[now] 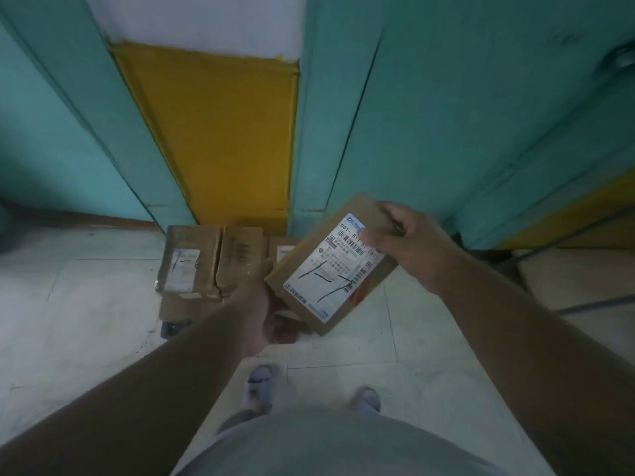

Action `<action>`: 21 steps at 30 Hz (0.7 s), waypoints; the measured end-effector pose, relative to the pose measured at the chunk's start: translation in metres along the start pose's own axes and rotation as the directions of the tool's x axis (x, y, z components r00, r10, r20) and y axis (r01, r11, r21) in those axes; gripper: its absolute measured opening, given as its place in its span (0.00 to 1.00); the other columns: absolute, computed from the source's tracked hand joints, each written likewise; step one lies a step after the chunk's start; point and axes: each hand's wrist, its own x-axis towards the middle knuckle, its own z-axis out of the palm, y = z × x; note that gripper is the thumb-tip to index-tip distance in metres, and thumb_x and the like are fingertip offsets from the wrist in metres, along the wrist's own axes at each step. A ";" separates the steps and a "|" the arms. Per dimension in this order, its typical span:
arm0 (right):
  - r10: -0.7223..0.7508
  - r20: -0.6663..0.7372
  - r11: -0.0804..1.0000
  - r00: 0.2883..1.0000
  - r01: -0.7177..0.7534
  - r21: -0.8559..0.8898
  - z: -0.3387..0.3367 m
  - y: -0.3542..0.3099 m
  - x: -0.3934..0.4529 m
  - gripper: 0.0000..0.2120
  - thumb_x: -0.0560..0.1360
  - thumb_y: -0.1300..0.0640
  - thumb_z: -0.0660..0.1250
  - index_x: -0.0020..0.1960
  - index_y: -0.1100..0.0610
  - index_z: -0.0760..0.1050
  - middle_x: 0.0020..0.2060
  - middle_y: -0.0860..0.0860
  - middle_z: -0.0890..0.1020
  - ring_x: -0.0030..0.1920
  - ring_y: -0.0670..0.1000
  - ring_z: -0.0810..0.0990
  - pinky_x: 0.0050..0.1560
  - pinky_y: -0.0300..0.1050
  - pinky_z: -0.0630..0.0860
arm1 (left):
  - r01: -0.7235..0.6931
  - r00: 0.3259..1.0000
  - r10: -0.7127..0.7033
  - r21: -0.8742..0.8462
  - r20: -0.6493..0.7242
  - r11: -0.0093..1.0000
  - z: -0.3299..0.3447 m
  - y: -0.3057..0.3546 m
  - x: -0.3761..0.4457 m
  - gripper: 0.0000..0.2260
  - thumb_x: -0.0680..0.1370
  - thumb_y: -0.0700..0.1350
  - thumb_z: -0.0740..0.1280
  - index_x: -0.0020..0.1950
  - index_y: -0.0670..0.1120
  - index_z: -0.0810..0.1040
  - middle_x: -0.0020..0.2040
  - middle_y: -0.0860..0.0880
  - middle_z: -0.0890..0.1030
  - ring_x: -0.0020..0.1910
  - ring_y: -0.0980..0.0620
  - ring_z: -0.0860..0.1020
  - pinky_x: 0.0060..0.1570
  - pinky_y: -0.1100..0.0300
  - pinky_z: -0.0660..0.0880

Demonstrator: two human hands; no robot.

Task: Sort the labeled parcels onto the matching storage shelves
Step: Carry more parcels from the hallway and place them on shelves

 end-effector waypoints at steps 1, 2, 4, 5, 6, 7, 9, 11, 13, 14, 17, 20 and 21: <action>0.012 -0.064 1.000 0.998 -0.013 -0.028 -0.011 0.004 -0.008 0.19 0.73 0.57 0.75 0.62 0.50 0.78 0.49 0.48 0.86 0.45 0.47 0.86 0.46 0.43 0.82 | -0.028 0.999 0.029 0.041 -0.022 0.999 0.012 -0.002 0.000 0.29 0.82 0.63 0.51 0.56 0.43 0.83 0.48 0.39 0.86 0.43 0.39 0.85 0.44 0.50 0.79; 0.027 -0.130 0.997 0.991 -0.036 -0.066 -0.023 0.009 -0.017 0.16 0.72 0.54 0.76 0.58 0.48 0.78 0.47 0.47 0.86 0.44 0.46 0.86 0.46 0.44 0.83 | -0.064 0.997 0.068 0.082 -0.043 0.995 0.027 -0.003 0.001 0.27 0.83 0.61 0.52 0.57 0.43 0.82 0.46 0.40 0.87 0.43 0.40 0.85 0.45 0.49 0.80; 0.067 -0.248 0.988 0.966 -0.099 -0.119 -0.051 0.022 -0.033 0.15 0.70 0.46 0.76 0.53 0.48 0.77 0.44 0.45 0.85 0.43 0.47 0.85 0.48 0.49 0.83 | -0.135 0.989 0.142 0.131 -0.050 0.982 0.060 -0.004 -0.003 0.25 0.84 0.60 0.53 0.57 0.44 0.82 0.45 0.41 0.87 0.44 0.39 0.86 0.49 0.45 0.82; 0.083 -0.308 0.982 0.948 -0.131 -0.137 -0.068 0.027 -0.043 0.17 0.70 0.43 0.76 0.53 0.49 0.77 0.44 0.45 0.85 0.43 0.48 0.84 0.48 0.51 0.82 | -0.169 0.984 0.175 0.148 -0.035 0.975 0.080 -0.005 -0.005 0.25 0.84 0.61 0.52 0.56 0.45 0.82 0.46 0.42 0.87 0.45 0.38 0.86 0.52 0.43 0.82; 0.088 -0.373 0.976 0.924 -0.155 -0.154 -0.086 0.033 -0.055 0.18 0.70 0.41 0.75 0.52 0.49 0.76 0.43 0.45 0.84 0.42 0.47 0.83 0.46 0.50 0.82 | -0.205 0.978 0.209 0.163 -0.006 0.965 0.100 -0.006 -0.007 0.26 0.84 0.62 0.51 0.56 0.46 0.82 0.47 0.42 0.87 0.46 0.37 0.85 0.54 0.41 0.81; 0.080 -0.436 0.969 0.896 -0.173 -0.177 -0.106 0.037 -0.068 0.18 0.70 0.40 0.74 0.52 0.50 0.75 0.43 0.44 0.83 0.41 0.46 0.82 0.42 0.47 0.80 | -0.241 0.971 0.237 0.176 0.042 0.954 0.122 -0.009 -0.007 0.27 0.83 0.64 0.51 0.57 0.46 0.82 0.48 0.42 0.87 0.47 0.37 0.85 0.55 0.41 0.81; 0.073 -0.530 0.952 0.845 -0.217 -0.216 -0.150 0.050 -0.096 0.18 0.72 0.39 0.72 0.53 0.50 0.73 0.40 0.42 0.79 0.38 0.41 0.77 0.33 0.40 0.72 | -0.291 0.951 0.264 0.174 0.162 0.941 0.172 -0.019 -0.007 0.27 0.81 0.65 0.53 0.60 0.48 0.82 0.52 0.43 0.86 0.51 0.35 0.84 0.58 0.39 0.79; 0.081 -0.590 0.936 0.803 -0.265 -0.232 -0.200 0.068 -0.127 0.18 0.73 0.39 0.71 0.53 0.50 0.71 0.38 0.41 0.76 0.35 0.39 0.74 0.29 0.38 0.67 | -0.361 0.906 0.296 0.189 0.303 0.913 0.230 -0.036 -0.005 0.22 0.82 0.60 0.57 0.64 0.48 0.80 0.56 0.42 0.85 0.55 0.32 0.81 0.59 0.39 0.78; 0.075 -0.633 0.932 0.770 -0.280 -0.230 -0.252 0.090 -0.155 0.19 0.72 0.38 0.72 0.53 0.49 0.71 0.38 0.41 0.76 0.35 0.41 0.75 0.29 0.39 0.67 | -0.410 0.866 0.304 0.217 0.397 0.886 0.292 -0.059 -0.005 0.15 0.82 0.52 0.63 0.66 0.48 0.76 0.56 0.43 0.85 0.55 0.34 0.82 0.59 0.40 0.79; 0.064 -0.647 0.928 0.760 -0.284 -0.241 -0.278 0.099 -0.169 0.20 0.72 0.39 0.73 0.54 0.49 0.71 0.39 0.42 0.76 0.36 0.42 0.76 0.29 0.39 0.68 | -0.418 0.851 0.293 0.222 0.436 0.881 0.323 -0.071 -0.005 0.14 0.82 0.49 0.65 0.66 0.47 0.74 0.56 0.43 0.85 0.54 0.37 0.83 0.59 0.41 0.79; 0.051 -0.652 0.944 0.757 -0.249 -0.215 -0.346 0.119 -0.204 0.23 0.70 0.45 0.76 0.61 0.48 0.72 0.46 0.44 0.80 0.41 0.42 0.79 0.34 0.39 0.72 | -0.452 0.806 0.271 0.251 0.526 0.856 0.405 -0.095 -0.007 0.20 0.78 0.46 0.70 0.69 0.47 0.71 0.56 0.45 0.85 0.54 0.43 0.84 0.58 0.44 0.80; 0.046 -0.630 0.958 0.775 -0.213 -0.191 -0.405 0.133 -0.230 0.24 0.71 0.48 0.76 0.61 0.43 0.69 0.46 0.41 0.81 0.41 0.39 0.81 0.36 0.36 0.75 | -0.496 0.761 0.201 0.355 0.616 0.792 0.467 -0.107 -0.005 0.30 0.72 0.47 0.77 0.71 0.53 0.69 0.58 0.50 0.85 0.53 0.48 0.85 0.57 0.47 0.81; 0.052 -0.618 0.957 0.785 -0.217 -0.195 -0.423 0.140 -0.234 0.24 0.71 0.48 0.76 0.61 0.43 0.68 0.46 0.41 0.81 0.41 0.39 0.81 0.36 0.35 0.76 | -0.520 0.747 0.168 0.406 0.643 0.752 0.485 -0.108 -0.003 0.33 0.70 0.50 0.78 0.71 0.55 0.68 0.58 0.52 0.85 0.51 0.49 0.85 0.56 0.48 0.81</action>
